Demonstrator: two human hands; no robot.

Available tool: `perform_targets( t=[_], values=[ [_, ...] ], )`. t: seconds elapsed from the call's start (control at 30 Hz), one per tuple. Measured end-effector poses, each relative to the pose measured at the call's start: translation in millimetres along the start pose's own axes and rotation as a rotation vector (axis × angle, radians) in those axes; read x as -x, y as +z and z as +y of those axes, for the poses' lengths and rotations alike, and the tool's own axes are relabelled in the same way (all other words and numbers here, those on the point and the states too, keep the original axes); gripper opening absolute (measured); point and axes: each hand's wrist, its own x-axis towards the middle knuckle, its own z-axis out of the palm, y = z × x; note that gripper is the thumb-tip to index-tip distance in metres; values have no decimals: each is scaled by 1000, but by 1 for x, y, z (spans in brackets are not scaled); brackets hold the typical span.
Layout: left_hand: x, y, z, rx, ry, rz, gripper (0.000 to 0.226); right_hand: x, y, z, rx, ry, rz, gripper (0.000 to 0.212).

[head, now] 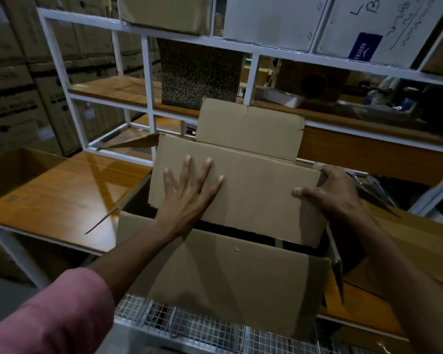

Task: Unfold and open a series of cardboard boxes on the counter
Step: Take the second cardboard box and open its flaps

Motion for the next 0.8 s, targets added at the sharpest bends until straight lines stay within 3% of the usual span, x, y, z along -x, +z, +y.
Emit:
perform_targets(
  t=[0.17, 0.6, 0.7, 0.8],
  values=[
    [7, 1, 2, 21, 10, -63, 124, 4, 7, 2, 11, -28, -18, 76],
    [59, 24, 32, 143, -9, -416, 111, 48, 86, 48, 350, 5, -433, 60],
    [56, 5, 32, 169, -19, -448, 92, 51, 88, 46, 368, -10, -475, 47],
    [49, -15, 33, 174, -28, -425, 53, 53, 81, 30, 346, -90, -580, 44]
  ],
)
